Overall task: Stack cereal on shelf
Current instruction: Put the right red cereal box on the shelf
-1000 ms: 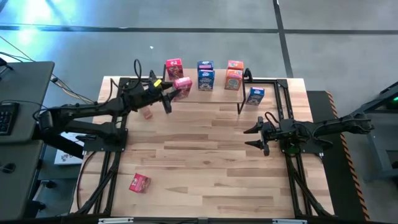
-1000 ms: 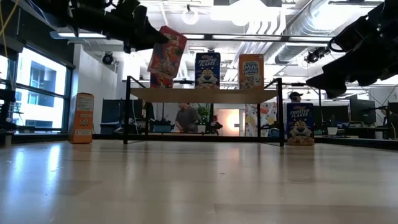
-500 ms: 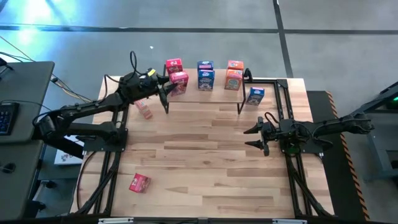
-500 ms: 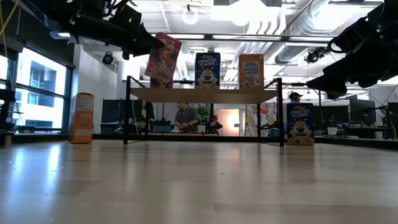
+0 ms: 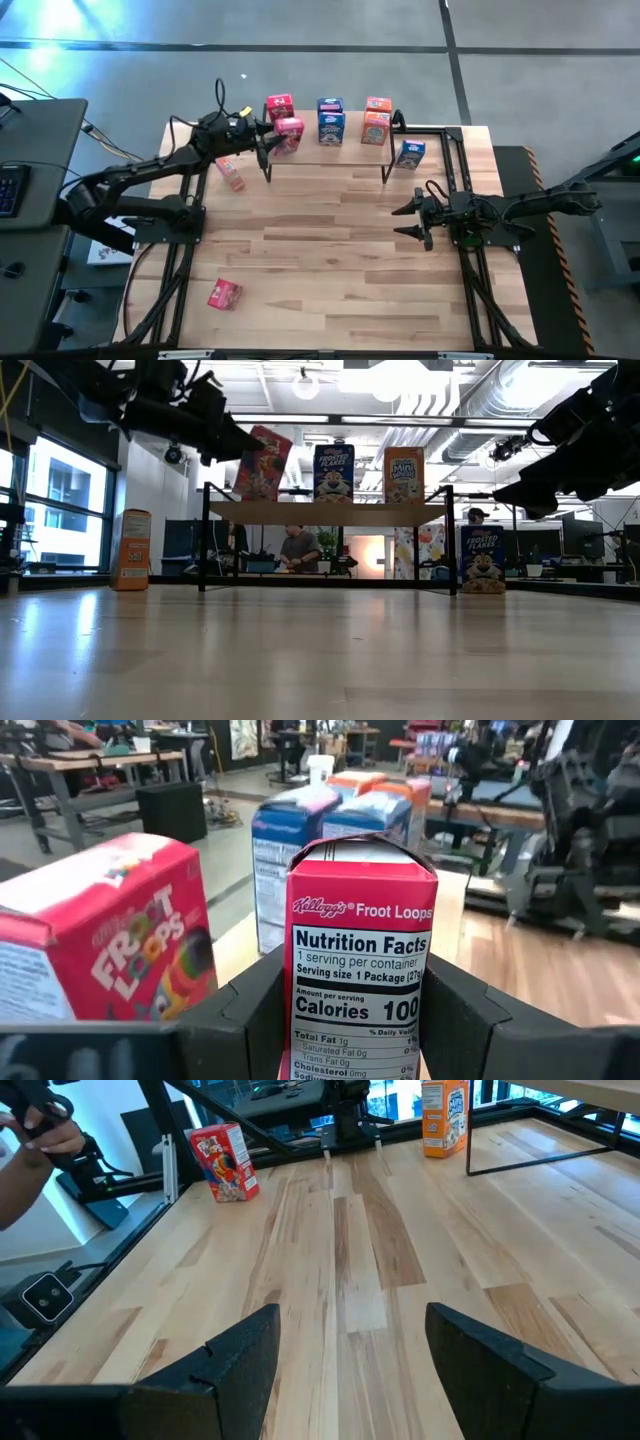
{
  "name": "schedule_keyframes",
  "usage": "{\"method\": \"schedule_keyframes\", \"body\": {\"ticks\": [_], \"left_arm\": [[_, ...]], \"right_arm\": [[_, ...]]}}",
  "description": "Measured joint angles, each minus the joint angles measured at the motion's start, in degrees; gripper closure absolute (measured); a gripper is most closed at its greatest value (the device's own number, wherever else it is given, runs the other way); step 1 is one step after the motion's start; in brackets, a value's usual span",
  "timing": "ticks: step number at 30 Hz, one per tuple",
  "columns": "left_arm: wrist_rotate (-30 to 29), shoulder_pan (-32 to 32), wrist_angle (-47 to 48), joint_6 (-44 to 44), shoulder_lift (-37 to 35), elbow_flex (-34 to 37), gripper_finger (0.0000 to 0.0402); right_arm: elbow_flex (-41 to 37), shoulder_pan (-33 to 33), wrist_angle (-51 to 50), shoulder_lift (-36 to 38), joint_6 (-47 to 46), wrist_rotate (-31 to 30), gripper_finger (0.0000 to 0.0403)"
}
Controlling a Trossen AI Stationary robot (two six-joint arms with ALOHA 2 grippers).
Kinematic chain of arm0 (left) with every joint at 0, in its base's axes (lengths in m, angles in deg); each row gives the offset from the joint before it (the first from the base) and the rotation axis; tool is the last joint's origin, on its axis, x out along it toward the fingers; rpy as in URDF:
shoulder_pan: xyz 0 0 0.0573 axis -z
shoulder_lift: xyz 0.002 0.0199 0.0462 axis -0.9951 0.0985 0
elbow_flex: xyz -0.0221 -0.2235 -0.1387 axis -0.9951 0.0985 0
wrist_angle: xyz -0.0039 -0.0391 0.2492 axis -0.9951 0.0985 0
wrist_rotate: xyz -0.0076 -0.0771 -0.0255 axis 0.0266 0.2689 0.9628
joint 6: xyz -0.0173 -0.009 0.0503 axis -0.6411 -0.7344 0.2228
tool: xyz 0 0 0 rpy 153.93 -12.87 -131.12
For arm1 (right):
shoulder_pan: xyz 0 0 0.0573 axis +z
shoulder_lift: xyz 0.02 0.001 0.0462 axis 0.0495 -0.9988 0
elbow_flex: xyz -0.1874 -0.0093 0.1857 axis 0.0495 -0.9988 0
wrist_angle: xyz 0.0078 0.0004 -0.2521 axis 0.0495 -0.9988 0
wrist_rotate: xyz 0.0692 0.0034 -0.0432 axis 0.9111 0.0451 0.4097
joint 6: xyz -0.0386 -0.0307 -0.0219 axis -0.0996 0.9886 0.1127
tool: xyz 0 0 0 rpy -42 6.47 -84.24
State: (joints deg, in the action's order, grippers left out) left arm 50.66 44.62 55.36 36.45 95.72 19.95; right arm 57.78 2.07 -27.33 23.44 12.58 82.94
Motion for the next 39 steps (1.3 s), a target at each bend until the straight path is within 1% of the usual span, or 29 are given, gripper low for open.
{"method": "schedule_keyframes", "body": {"ticks": [6, 12, 16, 24, 32, 36, 39], "left_arm": [[5.4, -2.4, -4.6, 0.8, 1.7, 0.0, 0.0232], [6.1, -4.3, -5.5, 0.8, 3.5, 0.0, 0.0232], [9.0, -6.0, -6.8, 0.7, 4.9, 0.0, 0.0232], [9.2, -7.8, -8.0, 1.2, 6.7, 0.0, 0.0232], [11.9, -9.5, -8.0, 1.2, 7.4, 0.0, 0.0231], [12.0, -9.5, -8.0, 0.7, 7.4, 0.0, 0.0231], [12.0, -9.9, -7.7, 0.1, 7.4, 0.0, 0.0221]], "right_arm": [[0.0, 0.0, 0.0, 0.0, 0.0, 0.0, 0.0159], [0.0, 0.0, 0.0, 0.0, 0.0, 0.0, 0.0159], [0.0, 0.0, 0.0, 0.0, 0.0, 0.0, 0.0159], [0.0, 0.0, 0.0, 0.0, 0.0, 0.0, 0.0159], [0.0, 0.0, 0.0, 0.0, 0.0, 0.0, 0.0159], [0.0, 0.0, 0.0, 0.0, 0.0, 0.0, 0.0159], [0.0, 0.0, 0.0, 0.0, 0.0, 0.0, 0.0159]]}}
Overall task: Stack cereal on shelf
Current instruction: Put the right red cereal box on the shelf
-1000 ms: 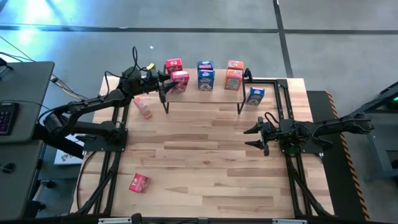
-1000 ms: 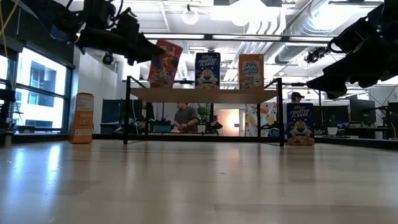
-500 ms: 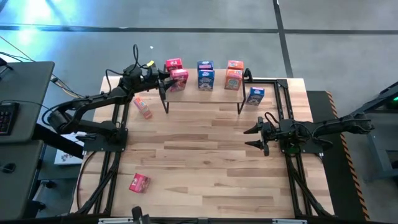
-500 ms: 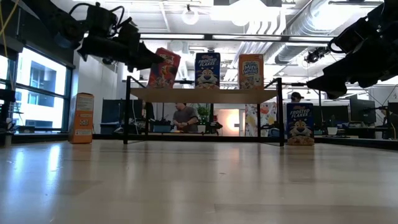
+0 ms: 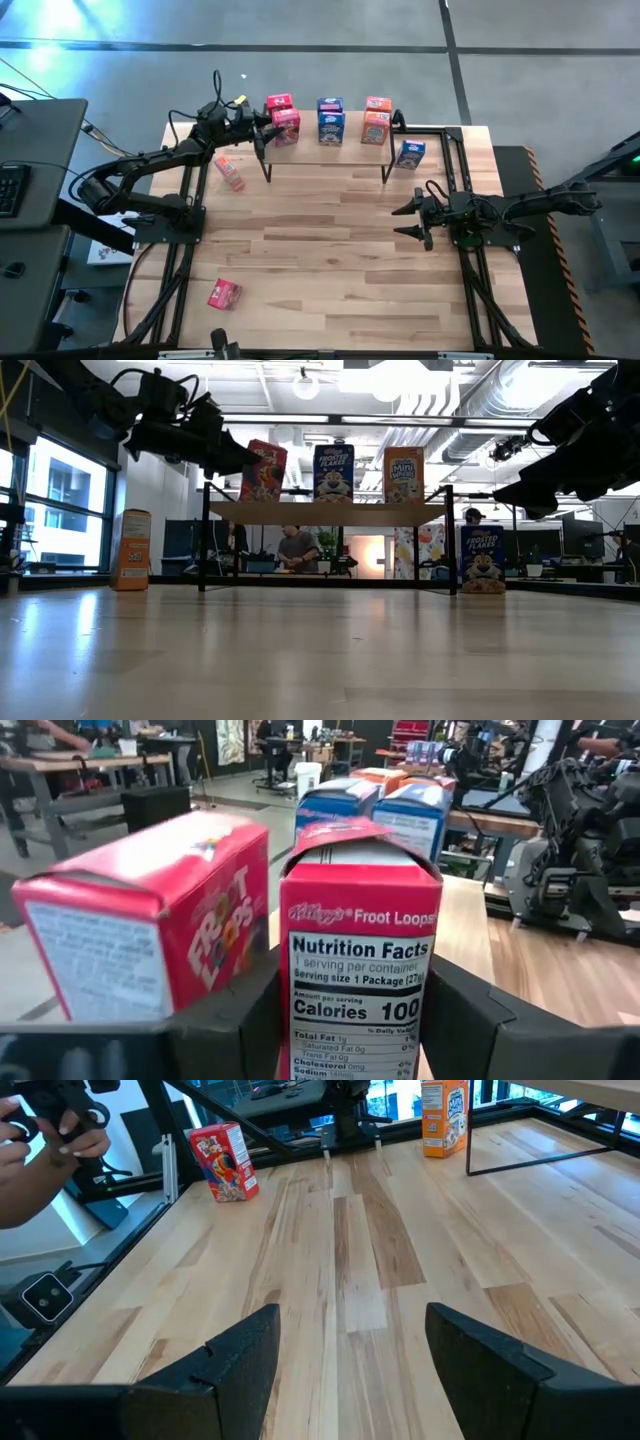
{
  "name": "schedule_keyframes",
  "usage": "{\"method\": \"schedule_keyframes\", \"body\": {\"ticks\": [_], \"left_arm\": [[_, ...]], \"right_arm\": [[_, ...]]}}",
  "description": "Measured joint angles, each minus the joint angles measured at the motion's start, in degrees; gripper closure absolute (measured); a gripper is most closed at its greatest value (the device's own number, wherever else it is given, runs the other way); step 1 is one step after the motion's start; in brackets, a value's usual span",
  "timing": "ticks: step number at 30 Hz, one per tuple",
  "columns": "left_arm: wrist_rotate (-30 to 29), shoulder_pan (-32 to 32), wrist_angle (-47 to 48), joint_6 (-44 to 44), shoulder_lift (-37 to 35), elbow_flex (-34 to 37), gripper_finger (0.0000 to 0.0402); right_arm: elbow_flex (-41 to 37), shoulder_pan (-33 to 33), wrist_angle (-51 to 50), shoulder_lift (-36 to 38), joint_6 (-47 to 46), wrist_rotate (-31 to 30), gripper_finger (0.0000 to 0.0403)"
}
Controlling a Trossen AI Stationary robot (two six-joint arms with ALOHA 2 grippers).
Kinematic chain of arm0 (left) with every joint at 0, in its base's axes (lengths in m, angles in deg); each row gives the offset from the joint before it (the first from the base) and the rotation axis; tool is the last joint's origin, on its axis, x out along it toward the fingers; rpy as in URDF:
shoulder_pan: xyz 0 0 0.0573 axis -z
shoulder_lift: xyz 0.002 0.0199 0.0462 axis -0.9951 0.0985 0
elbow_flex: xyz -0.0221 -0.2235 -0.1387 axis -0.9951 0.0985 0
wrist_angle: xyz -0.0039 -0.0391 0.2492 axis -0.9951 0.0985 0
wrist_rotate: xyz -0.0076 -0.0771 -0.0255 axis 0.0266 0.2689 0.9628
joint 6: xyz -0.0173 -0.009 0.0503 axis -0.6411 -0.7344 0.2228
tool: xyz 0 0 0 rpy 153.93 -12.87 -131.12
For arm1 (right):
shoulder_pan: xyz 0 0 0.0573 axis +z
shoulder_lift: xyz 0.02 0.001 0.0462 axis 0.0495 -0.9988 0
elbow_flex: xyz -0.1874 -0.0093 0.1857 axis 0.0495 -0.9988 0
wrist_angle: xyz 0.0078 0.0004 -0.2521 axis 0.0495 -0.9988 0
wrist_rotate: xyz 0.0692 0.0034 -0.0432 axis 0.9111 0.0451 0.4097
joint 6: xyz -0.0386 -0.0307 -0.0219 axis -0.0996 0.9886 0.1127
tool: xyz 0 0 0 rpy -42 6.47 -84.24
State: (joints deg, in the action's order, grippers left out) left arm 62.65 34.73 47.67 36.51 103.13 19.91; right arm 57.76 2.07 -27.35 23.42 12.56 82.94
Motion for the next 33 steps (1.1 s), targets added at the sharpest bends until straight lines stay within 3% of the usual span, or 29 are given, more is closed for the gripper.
{"method": "schedule_keyframes", "body": {"ticks": [9, 25, 33], "left_arm": [[-0.2, -0.7, 0.5, -1.8, -0.1, 0.0, 0.0159], [-3.4, -0.3, 6.8, -3.4, -13.6, 0.0, 0.0156], [-6.3, 5.2, 5.0, -4.4, -20.9, -1.2, 0.0156]], "right_arm": [[0.0, 0.0, 0.0, 0.0, 0.0, 0.0, 0.0159], [0.0, 0.0, 0.0, 0.0, 0.0, 0.0, 0.0159], [0.0, 0.0, 0.0, 0.0, 0.0, 0.0, 0.0159]]}}
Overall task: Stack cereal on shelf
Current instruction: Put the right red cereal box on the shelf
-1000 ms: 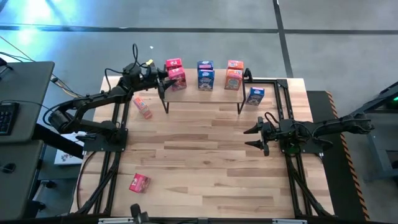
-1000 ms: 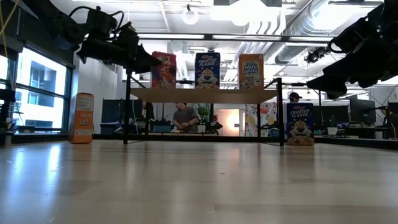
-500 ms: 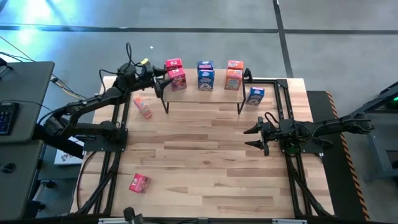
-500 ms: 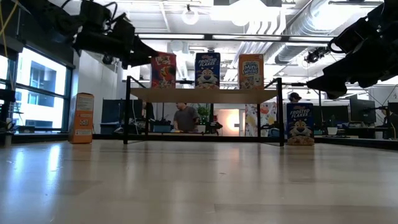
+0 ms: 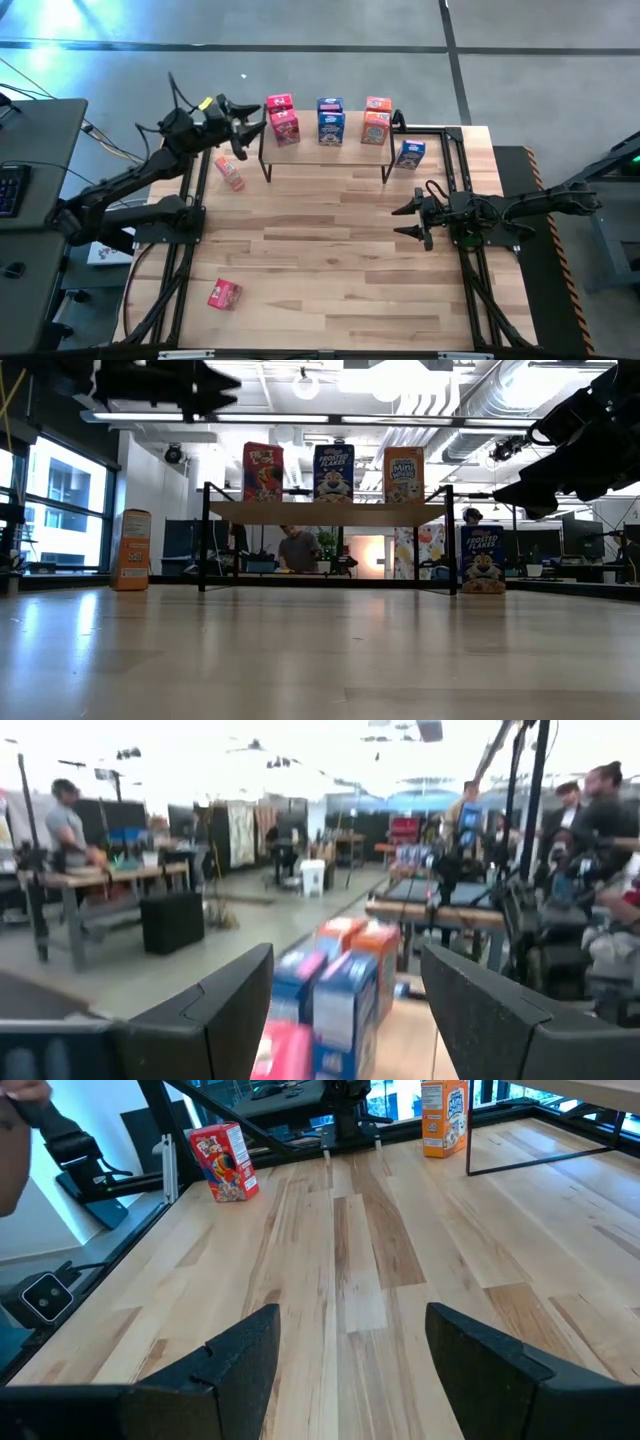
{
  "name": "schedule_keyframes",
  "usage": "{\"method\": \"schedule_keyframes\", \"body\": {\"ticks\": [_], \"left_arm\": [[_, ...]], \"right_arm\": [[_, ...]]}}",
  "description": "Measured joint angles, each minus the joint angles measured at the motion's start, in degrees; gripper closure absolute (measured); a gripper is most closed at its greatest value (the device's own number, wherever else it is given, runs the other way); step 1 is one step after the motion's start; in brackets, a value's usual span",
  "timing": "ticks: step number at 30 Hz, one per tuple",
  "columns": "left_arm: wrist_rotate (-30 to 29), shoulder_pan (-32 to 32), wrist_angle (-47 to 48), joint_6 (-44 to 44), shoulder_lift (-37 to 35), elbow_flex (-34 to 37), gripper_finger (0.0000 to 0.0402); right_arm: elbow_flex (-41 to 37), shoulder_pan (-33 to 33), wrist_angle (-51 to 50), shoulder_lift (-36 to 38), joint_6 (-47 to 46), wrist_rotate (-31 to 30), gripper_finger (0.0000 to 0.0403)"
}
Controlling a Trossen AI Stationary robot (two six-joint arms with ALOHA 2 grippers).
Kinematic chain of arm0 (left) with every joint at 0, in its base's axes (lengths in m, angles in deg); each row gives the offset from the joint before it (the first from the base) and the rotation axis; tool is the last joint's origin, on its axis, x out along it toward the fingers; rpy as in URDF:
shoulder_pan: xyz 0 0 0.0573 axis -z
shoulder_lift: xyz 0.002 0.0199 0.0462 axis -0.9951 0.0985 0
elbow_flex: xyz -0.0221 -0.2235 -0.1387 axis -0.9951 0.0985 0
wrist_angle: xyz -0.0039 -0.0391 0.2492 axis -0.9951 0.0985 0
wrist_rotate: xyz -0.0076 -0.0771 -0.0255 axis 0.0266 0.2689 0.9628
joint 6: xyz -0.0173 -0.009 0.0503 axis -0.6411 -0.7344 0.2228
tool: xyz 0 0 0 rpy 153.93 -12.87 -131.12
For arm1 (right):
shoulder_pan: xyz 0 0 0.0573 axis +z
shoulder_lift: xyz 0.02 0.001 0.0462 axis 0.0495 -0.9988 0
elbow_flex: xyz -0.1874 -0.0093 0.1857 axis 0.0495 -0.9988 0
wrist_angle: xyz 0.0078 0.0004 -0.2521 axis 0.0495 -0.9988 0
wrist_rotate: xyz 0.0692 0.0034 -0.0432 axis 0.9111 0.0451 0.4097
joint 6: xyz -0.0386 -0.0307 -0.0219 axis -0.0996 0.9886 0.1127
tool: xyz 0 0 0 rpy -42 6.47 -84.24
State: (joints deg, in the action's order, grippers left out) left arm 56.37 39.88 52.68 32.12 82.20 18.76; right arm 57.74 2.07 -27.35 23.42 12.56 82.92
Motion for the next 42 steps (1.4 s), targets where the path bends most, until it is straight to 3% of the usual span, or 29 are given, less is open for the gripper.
{"method": "schedule_keyframes", "body": {"ticks": [11, 23, 34, 42], "left_arm": [[-13.0, 13.7, 6.6, 2.5, 3.0, -8.5, 0.0156], [-35.7, 27.8, 8.3, 6.7, 12.9, -10.5, 0.0156], [-50.9, 32.0, 8.7, 2.0, 22.8, -10.5, 0.0156], [-57.8, 32.3, 12.7, -1.6, 26.9, -10.5, 0.0156]], "right_arm": [[0.0, 0.0, 0.0, 0.0, 0.0, 0.0, 0.0159], [0.0, 0.0, 0.0, 0.0, 0.0, 0.0, 0.0159], [0.0, 0.0, 0.0, 0.0, 0.0, 0.0, 0.0159], [0.0, 0.0, 0.0, 0.0, 0.0, 0.0, 0.0159]]}}
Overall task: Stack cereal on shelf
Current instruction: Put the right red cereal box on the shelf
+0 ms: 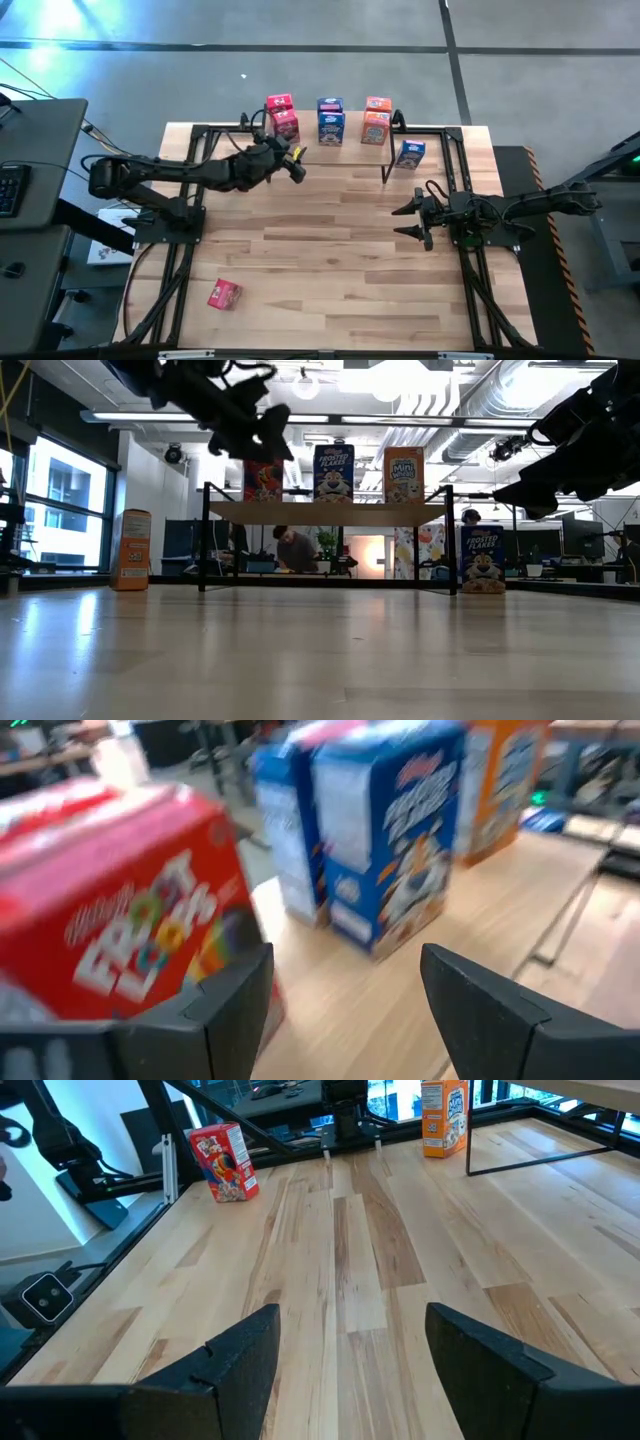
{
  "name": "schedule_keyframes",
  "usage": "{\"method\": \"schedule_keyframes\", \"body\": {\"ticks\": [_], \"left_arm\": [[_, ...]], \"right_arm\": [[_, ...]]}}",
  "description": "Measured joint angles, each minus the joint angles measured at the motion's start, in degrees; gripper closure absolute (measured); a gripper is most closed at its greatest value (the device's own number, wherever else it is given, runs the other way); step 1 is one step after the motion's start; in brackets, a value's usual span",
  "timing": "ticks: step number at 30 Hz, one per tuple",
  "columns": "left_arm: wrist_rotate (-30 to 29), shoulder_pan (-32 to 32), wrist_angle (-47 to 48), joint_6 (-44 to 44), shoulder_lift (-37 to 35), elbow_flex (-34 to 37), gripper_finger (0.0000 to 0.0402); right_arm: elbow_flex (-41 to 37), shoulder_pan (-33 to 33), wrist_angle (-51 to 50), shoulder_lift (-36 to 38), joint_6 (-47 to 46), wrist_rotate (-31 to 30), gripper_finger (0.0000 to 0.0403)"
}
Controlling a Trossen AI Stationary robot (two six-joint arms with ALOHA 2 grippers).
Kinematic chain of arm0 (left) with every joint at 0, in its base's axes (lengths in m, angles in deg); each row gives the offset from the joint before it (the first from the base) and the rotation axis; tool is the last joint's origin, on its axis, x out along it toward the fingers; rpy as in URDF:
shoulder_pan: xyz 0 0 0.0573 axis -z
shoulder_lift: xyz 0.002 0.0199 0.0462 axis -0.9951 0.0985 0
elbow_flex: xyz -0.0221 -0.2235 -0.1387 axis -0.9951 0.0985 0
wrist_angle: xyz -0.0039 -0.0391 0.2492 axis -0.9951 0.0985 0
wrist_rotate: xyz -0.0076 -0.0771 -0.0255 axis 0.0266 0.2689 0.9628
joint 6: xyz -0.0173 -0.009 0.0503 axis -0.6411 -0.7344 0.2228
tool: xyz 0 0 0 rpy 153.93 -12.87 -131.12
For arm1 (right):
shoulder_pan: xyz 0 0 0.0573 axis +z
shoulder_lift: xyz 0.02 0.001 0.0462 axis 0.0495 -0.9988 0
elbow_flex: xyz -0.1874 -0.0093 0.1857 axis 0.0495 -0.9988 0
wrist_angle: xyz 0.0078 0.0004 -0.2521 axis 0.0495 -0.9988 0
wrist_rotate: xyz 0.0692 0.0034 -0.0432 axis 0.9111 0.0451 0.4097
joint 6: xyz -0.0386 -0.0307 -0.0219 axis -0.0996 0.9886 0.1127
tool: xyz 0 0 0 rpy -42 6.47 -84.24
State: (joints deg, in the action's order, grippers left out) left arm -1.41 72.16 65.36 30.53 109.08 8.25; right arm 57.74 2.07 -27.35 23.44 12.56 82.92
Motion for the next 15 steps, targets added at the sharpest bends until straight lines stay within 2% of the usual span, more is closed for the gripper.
{"method": "schedule_keyframes", "body": {"ticks": [15], "left_arm": [[-9.8, -0.1, 7.8, -3.4, 0.6, 0.0, 0.0156]], "right_arm": [[0.0, 0.0, 0.0, 0.0, 0.0, 0.0, 0.0159]]}}
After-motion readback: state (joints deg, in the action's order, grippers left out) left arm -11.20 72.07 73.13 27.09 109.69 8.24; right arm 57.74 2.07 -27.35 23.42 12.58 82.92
